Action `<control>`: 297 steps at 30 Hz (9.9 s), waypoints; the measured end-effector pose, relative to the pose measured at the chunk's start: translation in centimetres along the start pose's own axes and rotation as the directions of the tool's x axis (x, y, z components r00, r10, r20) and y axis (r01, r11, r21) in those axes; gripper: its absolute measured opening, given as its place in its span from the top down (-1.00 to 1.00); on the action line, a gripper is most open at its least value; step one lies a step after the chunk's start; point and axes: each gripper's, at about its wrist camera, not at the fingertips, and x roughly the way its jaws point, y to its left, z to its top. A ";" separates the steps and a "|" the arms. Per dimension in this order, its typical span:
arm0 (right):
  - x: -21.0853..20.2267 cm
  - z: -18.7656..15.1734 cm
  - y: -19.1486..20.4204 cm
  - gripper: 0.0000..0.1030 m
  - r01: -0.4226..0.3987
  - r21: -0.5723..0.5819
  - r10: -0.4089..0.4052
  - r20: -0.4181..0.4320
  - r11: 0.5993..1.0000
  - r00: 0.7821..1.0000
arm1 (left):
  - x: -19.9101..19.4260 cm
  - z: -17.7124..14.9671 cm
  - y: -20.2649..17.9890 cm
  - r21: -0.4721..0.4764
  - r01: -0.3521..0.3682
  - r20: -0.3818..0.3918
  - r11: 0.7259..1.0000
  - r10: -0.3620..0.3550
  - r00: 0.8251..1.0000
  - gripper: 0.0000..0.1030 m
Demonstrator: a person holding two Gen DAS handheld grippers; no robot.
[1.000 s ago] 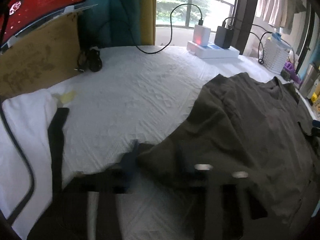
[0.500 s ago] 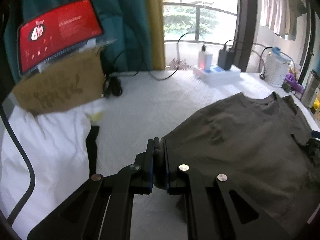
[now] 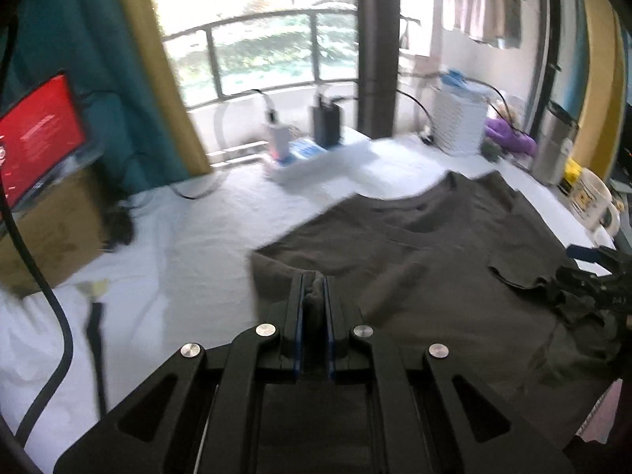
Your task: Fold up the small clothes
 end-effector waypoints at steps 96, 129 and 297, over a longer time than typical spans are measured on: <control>-7.3 -5.8 -1.9 -0.70 0.133 -0.007 -0.132 0.060 0.991 0.989 | -0.6 -4.0 -4.4 0.145 0.082 -0.091 0.986 -0.069 0.993 -0.28; -5.3 -10.4 2.7 0.91 0.142 -0.152 -0.154 -0.068 0.978 0.986 | -7.3 -18.8 3.0 -0.050 0.048 -0.159 0.998 -0.055 0.986 0.22; 11.7 14.4 -5.8 0.85 0.181 -0.040 -0.180 0.022 0.983 0.983 | 12.4 6.1 7.9 0.042 -0.058 -0.017 0.997 0.059 0.998 0.93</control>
